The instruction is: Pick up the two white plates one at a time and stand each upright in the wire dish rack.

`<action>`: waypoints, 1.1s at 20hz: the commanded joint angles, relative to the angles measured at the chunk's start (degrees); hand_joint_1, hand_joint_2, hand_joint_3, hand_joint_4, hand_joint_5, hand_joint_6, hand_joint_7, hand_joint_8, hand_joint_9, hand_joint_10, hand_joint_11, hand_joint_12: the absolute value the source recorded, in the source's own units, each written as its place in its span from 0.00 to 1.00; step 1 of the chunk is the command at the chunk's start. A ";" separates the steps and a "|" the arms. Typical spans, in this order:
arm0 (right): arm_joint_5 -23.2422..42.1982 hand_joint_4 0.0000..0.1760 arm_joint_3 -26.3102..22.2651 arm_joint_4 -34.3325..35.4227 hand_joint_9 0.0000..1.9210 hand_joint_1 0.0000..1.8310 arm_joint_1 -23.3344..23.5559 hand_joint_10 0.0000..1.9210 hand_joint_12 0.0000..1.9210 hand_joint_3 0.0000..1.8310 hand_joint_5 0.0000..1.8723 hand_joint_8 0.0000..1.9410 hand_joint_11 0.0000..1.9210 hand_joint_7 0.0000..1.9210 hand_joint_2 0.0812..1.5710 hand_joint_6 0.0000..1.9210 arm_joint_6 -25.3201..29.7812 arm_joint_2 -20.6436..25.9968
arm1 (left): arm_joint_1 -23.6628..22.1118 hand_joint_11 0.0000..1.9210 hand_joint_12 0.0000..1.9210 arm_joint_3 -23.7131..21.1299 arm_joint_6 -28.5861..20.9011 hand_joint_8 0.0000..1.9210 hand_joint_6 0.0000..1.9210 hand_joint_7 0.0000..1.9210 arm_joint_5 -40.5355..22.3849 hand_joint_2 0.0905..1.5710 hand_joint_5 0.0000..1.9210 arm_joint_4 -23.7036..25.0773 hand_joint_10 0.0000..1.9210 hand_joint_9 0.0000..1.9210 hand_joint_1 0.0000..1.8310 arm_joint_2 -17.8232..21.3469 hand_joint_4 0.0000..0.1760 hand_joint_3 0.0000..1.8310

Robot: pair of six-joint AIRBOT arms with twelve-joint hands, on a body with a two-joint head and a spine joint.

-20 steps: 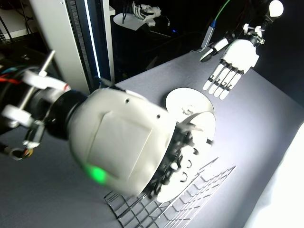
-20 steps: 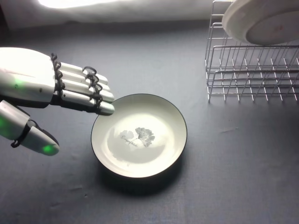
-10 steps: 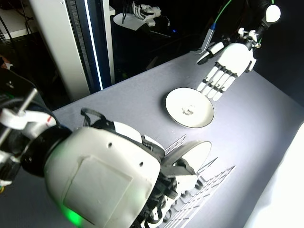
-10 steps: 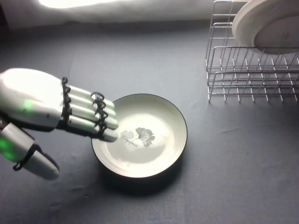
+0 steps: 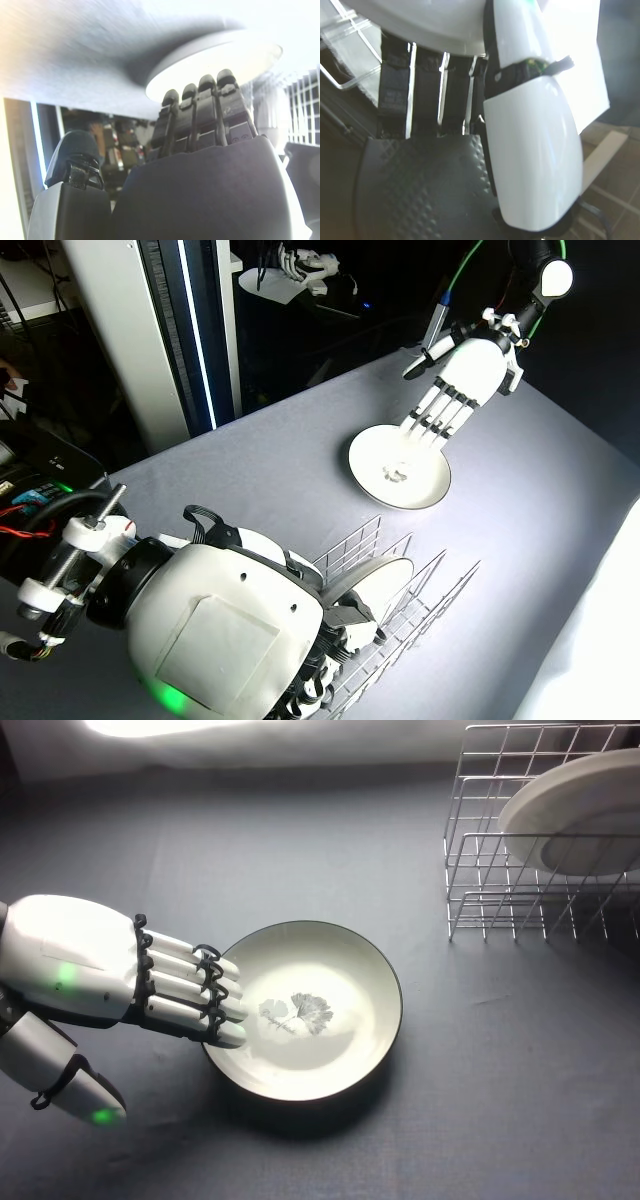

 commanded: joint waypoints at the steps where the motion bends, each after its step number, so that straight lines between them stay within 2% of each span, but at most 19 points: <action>1: 6.92 0.00 0.57 0.42 0.50 0.75 0.10 0.59 0.54 0.00 0.45 0.47 0.41 0.51 0.69 0.59 0.05 0.46 | 0.09 0.00 0.00 -0.20 -0.07 0.00 0.00 0.00 -1.75 0.78 0.01 -3.89 0.00 0.00 0.00 -0.09 0.00 0.00; 2: 7.12 0.00 0.58 0.19 0.45 0.68 0.12 0.34 0.54 0.00 0.45 0.51 0.36 0.49 0.72 0.64 0.05 0.44 | 0.36 0.00 0.00 -0.27 -0.07 0.00 0.00 0.00 -1.58 0.78 0.02 -3.89 0.00 0.00 0.00 -0.14 0.00 0.00; 3: 7.37 0.00 0.58 -0.64 0.41 0.62 0.17 0.21 0.55 0.00 0.42 0.25 0.29 0.42 0.75 0.67 0.05 0.44 | 0.55 0.00 0.00 -0.28 -0.07 0.00 0.00 0.00 -1.40 0.78 0.01 -3.88 0.00 0.00 0.00 -0.21 0.00 0.00; 4: 7.78 0.00 0.58 -1.39 0.41 0.67 0.26 0.12 0.55 0.00 0.35 0.10 0.24 0.41 0.72 0.33 0.05 0.44 | 0.69 0.00 0.00 -0.28 -0.07 0.00 0.00 0.00 -1.23 0.78 0.02 -3.84 0.00 0.00 0.00 -0.28 0.00 0.00; 5: 8.10 0.00 0.58 -2.53 0.38 0.67 0.37 0.06 0.55 0.00 0.35 0.03 0.19 0.39 0.72 0.15 0.05 0.44 | 0.85 0.00 0.00 -0.29 -0.07 0.00 0.00 0.00 -1.12 0.78 0.02 -3.79 0.00 0.00 0.00 -0.33 0.00 0.00; 6: 8.72 0.00 0.55 -3.38 0.34 0.66 0.61 0.02 0.57 0.00 0.32 0.01 0.12 0.35 0.71 0.06 0.05 0.42 | 0.98 0.00 0.00 -0.29 -0.07 0.00 0.01 0.00 -0.74 0.78 0.02 -3.64 0.00 0.00 0.00 -0.39 0.00 0.00; 7: 8.72 0.00 0.47 -3.50 0.31 0.64 1.04 0.01 0.59 0.00 0.30 0.00 0.08 0.32 0.70 0.02 0.05 0.42 | 1.14 0.00 0.00 -0.28 -0.07 0.00 0.00 0.00 -0.24 0.78 0.02 -3.58 0.00 0.00 0.00 -0.44 0.00 0.00; 8: 8.73 0.00 0.39 -3.94 0.20 0.61 1.36 0.00 0.57 0.00 0.20 0.00 0.00 0.22 0.67 0.00 0.05 0.44 | 1.25 0.00 0.00 -0.28 -0.06 0.00 0.00 0.00 0.40 0.78 0.02 -3.58 0.00 0.00 0.00 -0.52 0.00 0.00; 9: 8.84 0.00 0.26 -4.40 0.16 0.60 1.89 0.00 0.52 0.00 0.16 0.00 0.00 0.17 0.66 0.00 0.06 0.47 | 1.32 0.00 0.00 -0.29 -0.05 0.00 0.00 0.00 1.06 0.78 0.02 -3.58 0.00 0.00 0.00 -0.57 0.00 0.00; 10: 8.85 0.00 0.16 -4.86 0.03 0.51 2.34 0.00 0.26 0.00 0.03 0.00 0.00 0.03 0.69 0.00 0.07 0.49 | 1.33 0.00 0.00 -0.28 -0.05 0.00 0.01 0.01 1.48 0.78 0.03 -3.58 0.00 0.00 0.00 -0.61 0.00 0.00; 11: 9.10 0.00 -0.07 -6.35 0.03 0.51 3.24 0.00 0.26 0.00 0.03 0.00 0.00 0.03 0.69 0.00 0.10 0.51 | 1.31 0.00 0.00 -0.28 0.11 0.00 0.01 0.01 2.07 0.78 0.03 -3.60 0.00 0.00 0.00 -0.61 0.00 0.00; 12: 9.35 0.00 -0.27 -7.07 0.01 0.42 3.83 0.00 0.07 0.00 0.01 0.00 0.00 0.01 0.66 0.00 0.10 0.54 | 1.31 0.00 0.00 -0.27 0.34 0.00 0.00 0.00 2.45 0.78 0.01 -3.60 0.00 0.00 0.00 -0.63 0.00 0.00; 13: 9.57 0.00 -0.69 -8.30 0.00 0.35 4.52 0.00 0.00 0.00 0.00 0.00 0.00 0.00 0.58 0.00 0.10 0.63 | 1.28 0.00 0.00 -0.20 0.64 0.00 0.00 0.00 3.11 0.78 0.01 -3.60 0.00 0.00 0.00 -0.67 0.00 0.00; 16: 11.25 0.00 -1.94 -14.70 0.00 0.38 6.62 0.00 0.00 0.00 0.00 0.00 0.00 0.00 0.53 0.00 0.09 0.76 | 0.97 0.00 0.00 0.30 0.84 0.00 0.01 0.00 4.46 0.78 0.02 -3.60 0.00 0.00 0.00 -1.07 0.00 0.00; 22: 13.76 0.00 -4.41 -34.26 0.00 0.58 9.49 0.00 0.00 0.00 0.00 0.00 0.00 0.00 0.52 0.00 0.05 0.75 | -0.06 0.00 0.00 1.02 1.63 0.00 0.00 0.00 7.46 0.77 0.01 -3.60 0.00 0.00 0.00 -1.81 0.00 0.00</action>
